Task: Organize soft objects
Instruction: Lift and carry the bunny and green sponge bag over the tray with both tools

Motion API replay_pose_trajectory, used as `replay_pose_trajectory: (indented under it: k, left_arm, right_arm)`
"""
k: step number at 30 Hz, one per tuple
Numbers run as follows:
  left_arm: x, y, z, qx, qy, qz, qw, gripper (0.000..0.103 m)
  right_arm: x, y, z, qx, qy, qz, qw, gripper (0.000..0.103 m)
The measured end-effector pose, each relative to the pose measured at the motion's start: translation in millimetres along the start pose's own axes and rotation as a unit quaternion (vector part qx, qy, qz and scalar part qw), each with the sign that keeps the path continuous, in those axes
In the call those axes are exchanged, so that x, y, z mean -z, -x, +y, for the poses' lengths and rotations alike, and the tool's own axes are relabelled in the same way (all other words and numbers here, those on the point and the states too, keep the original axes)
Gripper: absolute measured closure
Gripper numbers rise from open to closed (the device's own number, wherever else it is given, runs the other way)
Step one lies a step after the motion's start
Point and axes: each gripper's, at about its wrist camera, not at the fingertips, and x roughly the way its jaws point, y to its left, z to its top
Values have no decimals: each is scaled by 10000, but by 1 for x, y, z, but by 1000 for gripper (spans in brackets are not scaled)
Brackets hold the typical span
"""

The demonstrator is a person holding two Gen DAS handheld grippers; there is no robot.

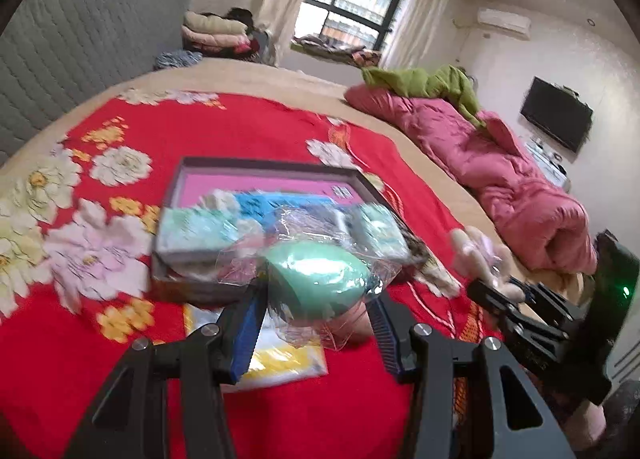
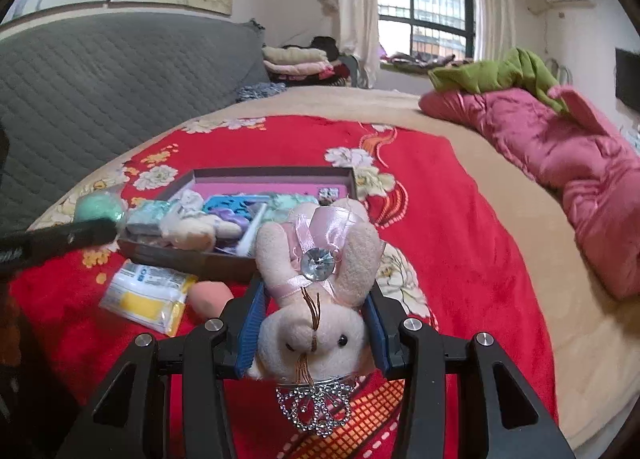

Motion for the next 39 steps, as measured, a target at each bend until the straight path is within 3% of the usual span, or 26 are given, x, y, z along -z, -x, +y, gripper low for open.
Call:
replay_pose_trajectory:
  k: [9, 21, 39]
  left_arm:
    - [-19, -1, 28, -399, 128, -189, 9989, 52]
    - [-31, -6, 40, -670, 172, -136, 9975, 52]
    - [-56, -24, 48, -598, 164, -176, 9979, 52]
  right_arm:
    - [-19, 2, 25, -79, 205, -158, 9996, 57]
    - [-44, -9, 53, -217, 313, -311, 9988, 56]
    - [-72, -21, 59, -74, 369, -445, 9983, 56]
